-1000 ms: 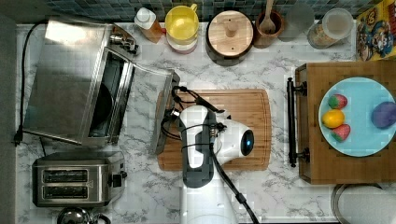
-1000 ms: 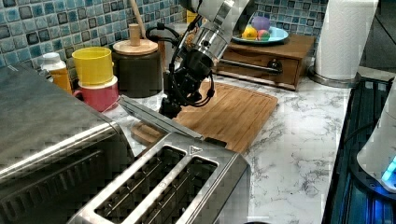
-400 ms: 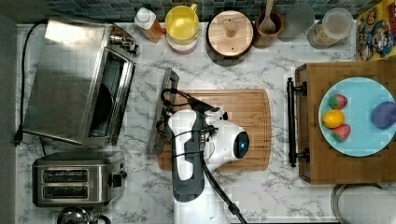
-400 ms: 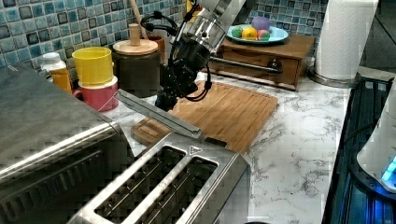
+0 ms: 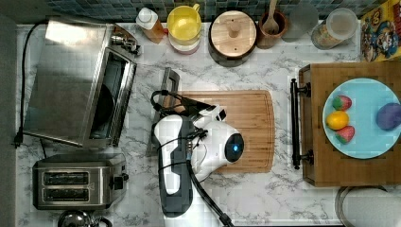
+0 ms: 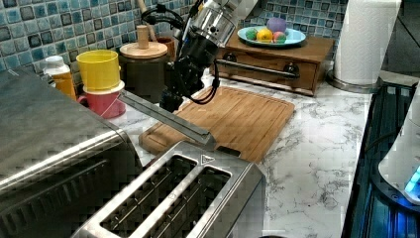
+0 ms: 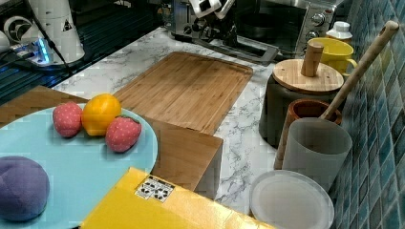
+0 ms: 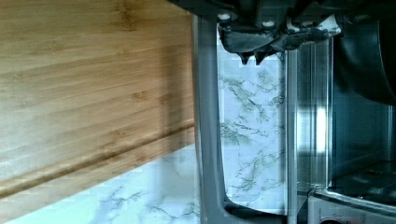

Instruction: Close the oven.

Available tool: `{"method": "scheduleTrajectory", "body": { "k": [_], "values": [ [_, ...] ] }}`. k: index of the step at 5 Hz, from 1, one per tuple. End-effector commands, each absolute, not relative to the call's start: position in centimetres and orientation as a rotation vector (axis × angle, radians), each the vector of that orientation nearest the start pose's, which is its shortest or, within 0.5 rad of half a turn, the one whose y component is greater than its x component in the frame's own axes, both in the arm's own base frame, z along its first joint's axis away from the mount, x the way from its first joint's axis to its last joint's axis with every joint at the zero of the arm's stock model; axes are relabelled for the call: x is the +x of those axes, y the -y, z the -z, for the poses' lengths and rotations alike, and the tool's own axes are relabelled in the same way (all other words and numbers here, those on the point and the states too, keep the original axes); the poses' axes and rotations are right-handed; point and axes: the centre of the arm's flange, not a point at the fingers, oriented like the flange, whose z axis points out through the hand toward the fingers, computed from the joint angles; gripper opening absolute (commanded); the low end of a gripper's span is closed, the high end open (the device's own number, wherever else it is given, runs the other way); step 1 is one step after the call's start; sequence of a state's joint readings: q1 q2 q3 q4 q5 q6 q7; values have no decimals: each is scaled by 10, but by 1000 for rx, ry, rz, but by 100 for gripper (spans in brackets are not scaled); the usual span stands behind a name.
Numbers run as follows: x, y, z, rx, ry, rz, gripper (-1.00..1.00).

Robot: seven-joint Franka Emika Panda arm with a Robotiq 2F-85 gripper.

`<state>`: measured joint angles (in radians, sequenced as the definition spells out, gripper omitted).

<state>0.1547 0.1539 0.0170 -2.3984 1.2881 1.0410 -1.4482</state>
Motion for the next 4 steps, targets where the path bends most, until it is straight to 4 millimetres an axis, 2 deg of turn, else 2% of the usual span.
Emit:
{"method": "scheduleTrajectory", "body": {
  "k": [1, 2, 3, 4],
  "values": [
    [514, -254, -443, -2364, 46, 492, -100],
    [518, -275, -474, -2453, 74, 538, -100],
    [533, -298, -491, -2525, 80, 514, -100],
    [547, -318, -500, -2630, 8, 457, -100]
  ]
}}
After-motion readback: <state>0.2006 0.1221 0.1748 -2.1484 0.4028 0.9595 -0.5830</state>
